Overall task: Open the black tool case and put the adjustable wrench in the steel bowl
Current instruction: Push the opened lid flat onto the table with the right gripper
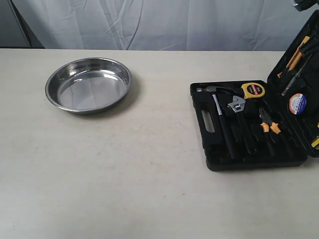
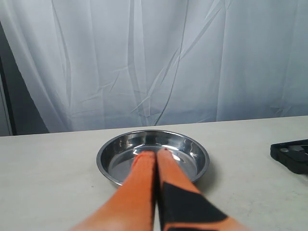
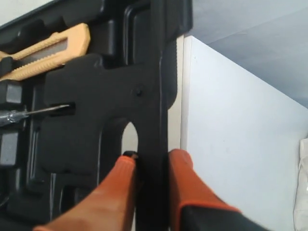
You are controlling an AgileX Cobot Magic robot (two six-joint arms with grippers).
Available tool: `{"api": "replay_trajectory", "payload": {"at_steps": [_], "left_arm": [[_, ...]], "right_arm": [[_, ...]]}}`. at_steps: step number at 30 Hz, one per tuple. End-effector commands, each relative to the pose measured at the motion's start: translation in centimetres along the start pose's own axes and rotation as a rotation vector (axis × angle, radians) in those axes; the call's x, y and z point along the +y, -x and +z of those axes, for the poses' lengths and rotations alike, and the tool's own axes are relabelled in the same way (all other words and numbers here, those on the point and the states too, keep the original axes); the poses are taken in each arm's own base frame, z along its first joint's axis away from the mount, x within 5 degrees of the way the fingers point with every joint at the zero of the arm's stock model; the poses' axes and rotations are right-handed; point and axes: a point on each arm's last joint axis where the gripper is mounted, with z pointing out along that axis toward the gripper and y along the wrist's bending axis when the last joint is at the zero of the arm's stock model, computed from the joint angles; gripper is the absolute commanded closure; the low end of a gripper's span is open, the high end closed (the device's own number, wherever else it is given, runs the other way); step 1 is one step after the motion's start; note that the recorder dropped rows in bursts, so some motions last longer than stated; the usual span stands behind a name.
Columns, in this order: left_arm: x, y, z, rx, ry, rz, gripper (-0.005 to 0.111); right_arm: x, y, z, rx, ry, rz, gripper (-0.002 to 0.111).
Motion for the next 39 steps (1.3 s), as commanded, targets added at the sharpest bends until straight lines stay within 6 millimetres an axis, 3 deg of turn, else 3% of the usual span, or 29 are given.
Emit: {"api": "replay_trajectory", "payload": {"at_steps": [1, 10, 25, 34, 39], "left_arm": [[0.0, -0.1, 0.0, -0.001, -0.006, 0.005, 0.107], [0.0, -0.1, 0.0, -0.001, -0.006, 0.005, 0.107], [0.0, -0.1, 0.0, -0.001, -0.006, 0.005, 0.107], [0.0, -0.1, 0.0, -0.001, -0.006, 0.005, 0.107], [0.0, -0.1, 0.0, -0.001, -0.006, 0.005, 0.107]], "right_arm": [[2.9, -0.4, 2.1, 0.067, 0.127, 0.053, 0.109], [4.1, -0.6, 4.0, 0.113, 0.1, 0.112, 0.109], [3.3, -0.8, 4.1, 0.131, 0.006, 0.116, 0.109], [3.7, -1.0, 4.0, 0.155, 0.041, 0.153, 0.075], [4.0, -1.1, 4.0, 0.17, 0.069, 0.18, 0.065]]}}
